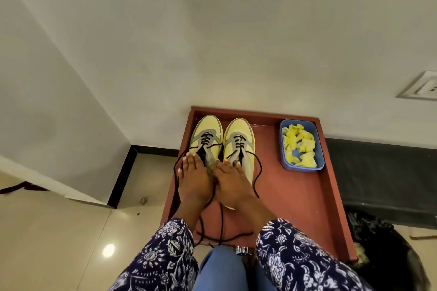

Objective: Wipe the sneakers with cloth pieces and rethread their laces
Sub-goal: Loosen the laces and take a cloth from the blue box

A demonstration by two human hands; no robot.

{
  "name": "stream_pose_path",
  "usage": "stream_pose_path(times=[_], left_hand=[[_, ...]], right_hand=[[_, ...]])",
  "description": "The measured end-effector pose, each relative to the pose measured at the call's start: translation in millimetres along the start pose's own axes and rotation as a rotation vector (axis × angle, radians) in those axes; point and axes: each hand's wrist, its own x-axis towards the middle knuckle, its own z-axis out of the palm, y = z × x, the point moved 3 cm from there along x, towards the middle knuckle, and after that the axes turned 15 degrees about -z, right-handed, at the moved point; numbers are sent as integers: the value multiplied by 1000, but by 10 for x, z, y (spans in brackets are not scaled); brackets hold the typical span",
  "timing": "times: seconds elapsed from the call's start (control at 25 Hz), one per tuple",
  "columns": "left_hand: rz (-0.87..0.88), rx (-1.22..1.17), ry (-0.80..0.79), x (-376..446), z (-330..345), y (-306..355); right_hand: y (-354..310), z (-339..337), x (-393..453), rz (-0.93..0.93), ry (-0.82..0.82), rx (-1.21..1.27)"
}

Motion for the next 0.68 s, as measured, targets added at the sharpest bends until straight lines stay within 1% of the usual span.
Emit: stream_pose_path(times=[0.08, 0.2, 0.44, 0.68], left_hand=[[-91, -139, -32, 3, -46, -70], [-136, -277, -55, 22, -65, -110], [-255, -322, -35, 73, -110, -182], [-270, -362, -32, 80, -140, -177]], right_hand=[[-77, 24, -11, -35, -33, -13], [-137, 101, -13, -22, -54, -19], [-123, 113, -36, 14, 20, -2], [-117, 124, -28, -1, 40, -1]])
